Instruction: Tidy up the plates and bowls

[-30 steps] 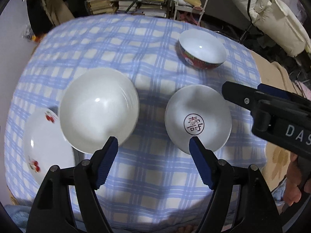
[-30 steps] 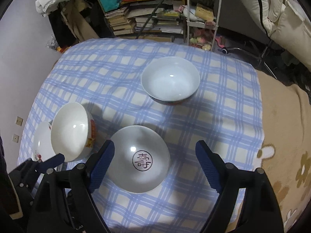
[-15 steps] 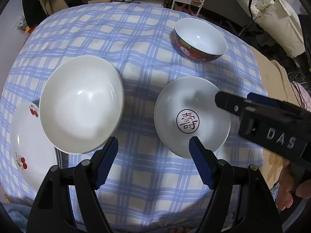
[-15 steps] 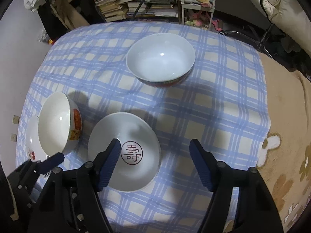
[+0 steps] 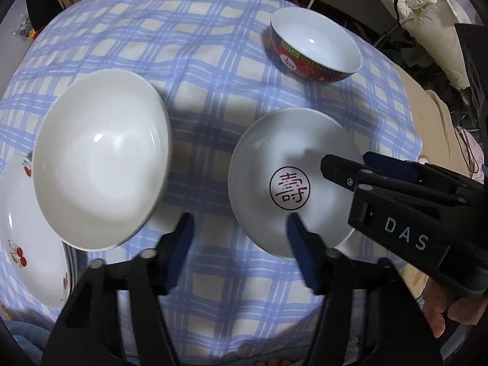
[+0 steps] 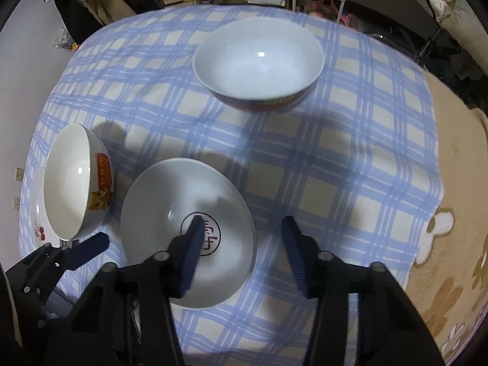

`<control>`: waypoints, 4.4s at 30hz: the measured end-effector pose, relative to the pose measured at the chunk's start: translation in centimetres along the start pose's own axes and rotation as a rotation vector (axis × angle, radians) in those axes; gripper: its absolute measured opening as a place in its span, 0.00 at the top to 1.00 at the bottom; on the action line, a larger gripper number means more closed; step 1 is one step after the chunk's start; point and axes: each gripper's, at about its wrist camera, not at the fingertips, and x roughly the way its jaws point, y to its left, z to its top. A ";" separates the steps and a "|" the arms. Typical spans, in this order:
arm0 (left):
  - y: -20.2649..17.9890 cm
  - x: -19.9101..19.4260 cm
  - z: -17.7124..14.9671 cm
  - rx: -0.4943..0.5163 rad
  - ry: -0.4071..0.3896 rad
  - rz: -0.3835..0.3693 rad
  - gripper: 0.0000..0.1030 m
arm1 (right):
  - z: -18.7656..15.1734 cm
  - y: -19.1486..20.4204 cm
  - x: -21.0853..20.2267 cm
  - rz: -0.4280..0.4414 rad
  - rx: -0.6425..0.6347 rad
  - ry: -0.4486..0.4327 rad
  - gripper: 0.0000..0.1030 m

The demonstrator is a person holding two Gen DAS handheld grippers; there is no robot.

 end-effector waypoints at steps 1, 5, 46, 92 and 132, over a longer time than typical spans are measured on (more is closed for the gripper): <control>0.0 0.2 0.0 -0.001 0.003 -0.003 0.53 | -0.1 0.0 0.1 0.003 0.001 0.005 0.56; 0.1 0.8 0.1 -0.014 0.002 -0.046 0.65 | -0.1 -0.1 0.6 0.026 0.001 0.024 0.76; 3.1 -7.3 3.7 -0.003 -0.153 0.052 0.89 | -0.6 3.3 -5.6 0.173 0.017 -0.220 0.91; 14.2 -4.1 0.9 -0.101 -0.180 0.070 0.89 | 0.6 13.6 0.4 0.200 -0.167 -0.241 0.91; 14.6 -6.4 -0.6 -0.127 -0.235 0.114 0.86 | 0.4 14.5 -1.9 0.106 -0.257 -0.387 0.82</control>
